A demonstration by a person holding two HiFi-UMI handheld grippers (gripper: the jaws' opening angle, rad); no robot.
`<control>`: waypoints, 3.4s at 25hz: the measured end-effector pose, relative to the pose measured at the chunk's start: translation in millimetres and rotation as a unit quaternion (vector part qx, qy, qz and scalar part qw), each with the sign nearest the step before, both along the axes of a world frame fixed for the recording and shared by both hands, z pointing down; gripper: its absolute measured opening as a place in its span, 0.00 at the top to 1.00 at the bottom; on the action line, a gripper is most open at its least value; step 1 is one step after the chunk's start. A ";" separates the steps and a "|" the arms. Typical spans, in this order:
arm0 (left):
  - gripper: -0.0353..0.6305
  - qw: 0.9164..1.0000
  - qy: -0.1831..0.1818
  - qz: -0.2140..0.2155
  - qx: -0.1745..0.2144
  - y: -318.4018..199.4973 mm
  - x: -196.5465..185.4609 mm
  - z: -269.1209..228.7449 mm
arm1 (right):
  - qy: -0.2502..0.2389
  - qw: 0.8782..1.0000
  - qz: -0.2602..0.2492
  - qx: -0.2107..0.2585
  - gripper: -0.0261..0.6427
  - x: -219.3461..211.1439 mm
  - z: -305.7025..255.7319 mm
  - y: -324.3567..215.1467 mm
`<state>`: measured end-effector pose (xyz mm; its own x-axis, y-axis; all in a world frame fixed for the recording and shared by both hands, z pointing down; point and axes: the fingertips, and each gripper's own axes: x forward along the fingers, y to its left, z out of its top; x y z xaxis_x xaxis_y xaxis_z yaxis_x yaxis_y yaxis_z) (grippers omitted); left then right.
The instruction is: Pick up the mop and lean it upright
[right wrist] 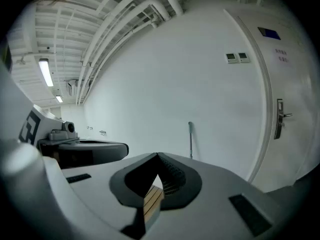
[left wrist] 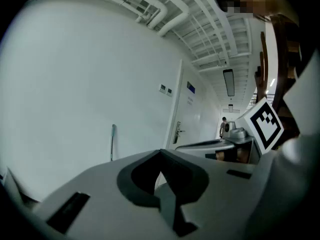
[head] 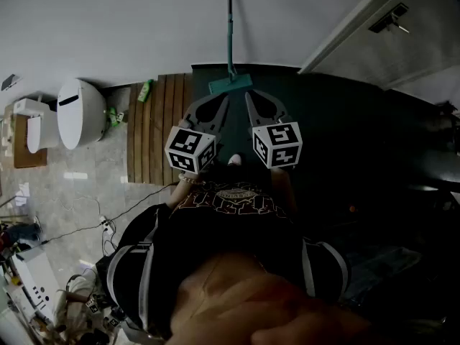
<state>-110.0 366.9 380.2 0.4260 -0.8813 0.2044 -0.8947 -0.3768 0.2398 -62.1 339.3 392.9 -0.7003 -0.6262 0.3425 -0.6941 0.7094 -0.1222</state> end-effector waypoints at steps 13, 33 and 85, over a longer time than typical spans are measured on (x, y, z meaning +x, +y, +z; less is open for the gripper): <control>0.88 1.000 0.005 -0.020 0.001 -19.0 1.8 6.0 | -0.015 1.000 -0.013 -0.002 0.93 -0.3 3.5 -23.6; 0.88 1.000 0.012 0.024 0.010 -149.7 -79.4 7.9 | -0.010 0.999 0.030 0.006 0.93 -77.1 2.1 -147.3; 0.88 0.998 0.014 -0.068 -0.009 -420.3 -146.6 20.4 | -0.011 0.999 -0.039 -0.017 0.93 -146.7 27.3 -437.0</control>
